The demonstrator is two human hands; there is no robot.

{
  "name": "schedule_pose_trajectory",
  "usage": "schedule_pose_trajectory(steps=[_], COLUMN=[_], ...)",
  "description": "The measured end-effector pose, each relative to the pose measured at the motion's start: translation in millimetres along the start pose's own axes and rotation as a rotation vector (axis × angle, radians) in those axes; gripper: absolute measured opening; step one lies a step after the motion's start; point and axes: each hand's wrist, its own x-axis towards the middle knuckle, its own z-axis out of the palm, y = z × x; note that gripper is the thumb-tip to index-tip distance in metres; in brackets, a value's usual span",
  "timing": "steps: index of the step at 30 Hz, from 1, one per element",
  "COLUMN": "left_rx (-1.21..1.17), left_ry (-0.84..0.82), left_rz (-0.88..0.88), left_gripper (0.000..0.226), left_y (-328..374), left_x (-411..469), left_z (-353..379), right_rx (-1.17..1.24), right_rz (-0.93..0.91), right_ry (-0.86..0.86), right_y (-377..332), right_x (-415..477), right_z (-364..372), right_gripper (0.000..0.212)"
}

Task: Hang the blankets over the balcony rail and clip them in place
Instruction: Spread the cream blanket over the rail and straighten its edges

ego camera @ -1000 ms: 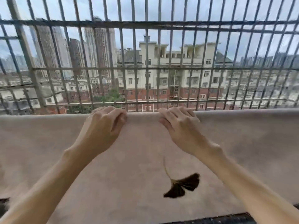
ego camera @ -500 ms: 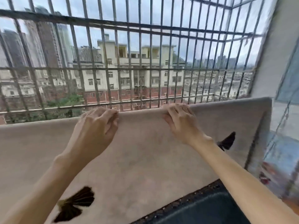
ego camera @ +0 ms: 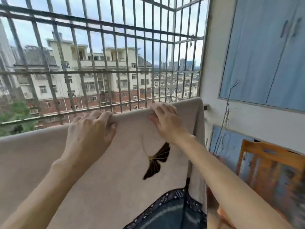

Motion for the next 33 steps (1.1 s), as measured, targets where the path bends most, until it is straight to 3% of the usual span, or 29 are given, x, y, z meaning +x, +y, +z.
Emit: schedule_pose_trajectory(steps=[5, 9, 12, 15, 18, 20, 24, 29, 33], left_rx=[-0.106, -0.125, -0.086, -0.072, 0.042, 0.148, 0.215, 0.216, 0.227], left_ry=[0.012, -0.029, -0.065, -0.083, -0.041, -0.013, 0.018, 0.032, 0.077], left_rz=[0.062, 0.147, 0.191, 0.229, 0.216, 0.176, 0.116, 0.07, 0.052], left_gripper=[0.029, 0.029, 0.028, 0.032, 0.044, 0.05, 0.053, 0.059, 0.059], left_y=[70, 133, 174, 210, 237, 246, 251, 253, 255], left_x=[52, 90, 117, 145, 161, 163, 161, 163, 165], left_z=[37, 70, 92, 114, 135, 142, 142, 146, 151], right_rx=[-0.004, 0.169, 0.246, 0.515, 0.757, 0.802, 0.71, 0.575, 0.583], right_rz=[0.084, 0.199, 0.187, 0.275, 0.433, 0.489, 0.349, 0.075, 0.168], right_ry=[0.079, 0.172, 0.181, 0.191, 0.148, 0.166, 0.312, 0.343, 0.357], right_y=[96, 162, 185, 195, 210, 221, 249, 303, 297], right_x=[2, 3, 8, 1, -19, -32, -43, -29, -23], right_z=[2, 5, 8, 12, 31, 52, 79, 77, 97], right_gripper=[0.043, 0.037, 0.033, 0.035, 0.018, 0.025, 0.026, 0.033, 0.04])
